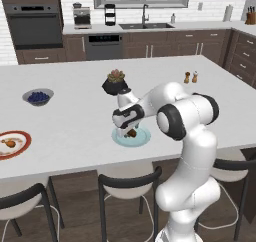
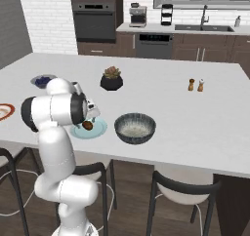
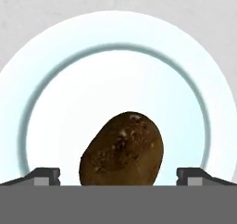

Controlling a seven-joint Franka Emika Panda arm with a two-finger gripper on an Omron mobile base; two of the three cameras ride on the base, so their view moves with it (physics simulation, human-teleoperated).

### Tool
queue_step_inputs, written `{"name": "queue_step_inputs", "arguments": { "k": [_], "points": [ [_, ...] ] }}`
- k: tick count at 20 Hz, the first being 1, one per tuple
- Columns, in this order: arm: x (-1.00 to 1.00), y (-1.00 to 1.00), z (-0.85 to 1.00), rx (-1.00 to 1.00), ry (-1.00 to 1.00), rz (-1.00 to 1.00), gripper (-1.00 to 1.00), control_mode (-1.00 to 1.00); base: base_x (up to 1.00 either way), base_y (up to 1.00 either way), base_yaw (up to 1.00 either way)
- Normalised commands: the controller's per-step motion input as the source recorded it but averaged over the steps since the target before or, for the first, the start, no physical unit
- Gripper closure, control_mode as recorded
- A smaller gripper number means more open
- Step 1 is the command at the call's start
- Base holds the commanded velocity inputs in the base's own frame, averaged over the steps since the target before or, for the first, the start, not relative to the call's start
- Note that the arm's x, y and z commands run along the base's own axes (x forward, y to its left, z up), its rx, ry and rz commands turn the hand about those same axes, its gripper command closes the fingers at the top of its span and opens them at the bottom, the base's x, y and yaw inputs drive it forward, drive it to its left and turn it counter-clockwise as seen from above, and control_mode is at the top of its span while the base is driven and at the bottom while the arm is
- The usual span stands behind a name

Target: Pick the chicken drumstick and mushroom from their plates and place them in the bowl. Then put the bowl in the fridge.

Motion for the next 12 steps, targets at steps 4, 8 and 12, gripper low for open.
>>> {"name": "queue_step_inputs", "arguments": {
  "k": [4, 8, 12],
  "points": [
    [0.08, 0.00, -0.23, 0.01, 0.00, 0.00, -1.00, -1.00, 0.00, 0.00, 0.00],
    [0.00, 0.00, -0.33, 0.01, 0.00, 0.00, 1.00, -1.00, 0.00, 0.00, 0.00],
    [0.00, -0.14, -0.11, 0.00, 0.00, 0.01, 1.00, -1.00, 0.00, 0.00, 0.00]
  ]
}}
